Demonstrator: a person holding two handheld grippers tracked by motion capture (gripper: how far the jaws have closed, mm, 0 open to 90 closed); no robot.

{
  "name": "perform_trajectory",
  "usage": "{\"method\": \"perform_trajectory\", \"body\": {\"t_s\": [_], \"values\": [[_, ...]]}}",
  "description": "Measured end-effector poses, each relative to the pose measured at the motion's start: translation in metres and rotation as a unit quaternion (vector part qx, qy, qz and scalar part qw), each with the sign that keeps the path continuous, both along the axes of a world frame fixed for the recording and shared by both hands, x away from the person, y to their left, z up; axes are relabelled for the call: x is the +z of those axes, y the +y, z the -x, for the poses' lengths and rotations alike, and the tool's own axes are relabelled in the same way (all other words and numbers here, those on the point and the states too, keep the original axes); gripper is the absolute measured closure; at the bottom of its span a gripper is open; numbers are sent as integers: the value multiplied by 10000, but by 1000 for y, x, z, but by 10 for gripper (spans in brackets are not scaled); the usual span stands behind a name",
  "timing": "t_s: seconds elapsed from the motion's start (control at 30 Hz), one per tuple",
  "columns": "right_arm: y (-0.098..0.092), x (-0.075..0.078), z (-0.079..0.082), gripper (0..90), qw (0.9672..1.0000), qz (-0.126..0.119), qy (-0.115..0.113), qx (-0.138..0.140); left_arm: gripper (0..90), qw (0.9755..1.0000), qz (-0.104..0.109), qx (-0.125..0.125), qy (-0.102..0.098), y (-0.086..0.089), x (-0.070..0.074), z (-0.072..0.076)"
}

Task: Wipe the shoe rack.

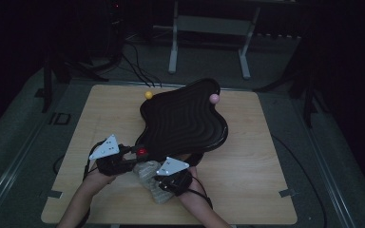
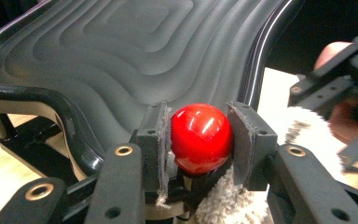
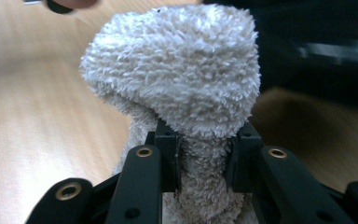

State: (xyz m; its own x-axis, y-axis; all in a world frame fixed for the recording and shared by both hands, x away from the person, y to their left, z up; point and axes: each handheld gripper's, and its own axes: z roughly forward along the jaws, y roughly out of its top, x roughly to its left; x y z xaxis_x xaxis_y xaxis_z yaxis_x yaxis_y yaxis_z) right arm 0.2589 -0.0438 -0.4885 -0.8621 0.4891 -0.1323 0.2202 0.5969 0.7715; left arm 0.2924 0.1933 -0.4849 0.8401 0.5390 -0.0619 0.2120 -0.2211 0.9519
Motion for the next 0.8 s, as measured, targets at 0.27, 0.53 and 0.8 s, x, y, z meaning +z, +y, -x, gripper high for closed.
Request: {"method": "perform_trajectory", "body": {"t_s": [0.27, 0.53, 0.8], "values": [[8, -10, -10, 709, 9999, 56, 97, -74, 599, 10000, -14, 14, 3, 0, 0, 0], [20, -5, -7, 710, 9999, 144, -18, 42, 599, 10000, -20, 16, 6, 0, 0, 0], [24, -17, -14, 710, 9997, 197, 147, 36, 599, 10000, 11, 10, 5, 0, 0, 0]]}}
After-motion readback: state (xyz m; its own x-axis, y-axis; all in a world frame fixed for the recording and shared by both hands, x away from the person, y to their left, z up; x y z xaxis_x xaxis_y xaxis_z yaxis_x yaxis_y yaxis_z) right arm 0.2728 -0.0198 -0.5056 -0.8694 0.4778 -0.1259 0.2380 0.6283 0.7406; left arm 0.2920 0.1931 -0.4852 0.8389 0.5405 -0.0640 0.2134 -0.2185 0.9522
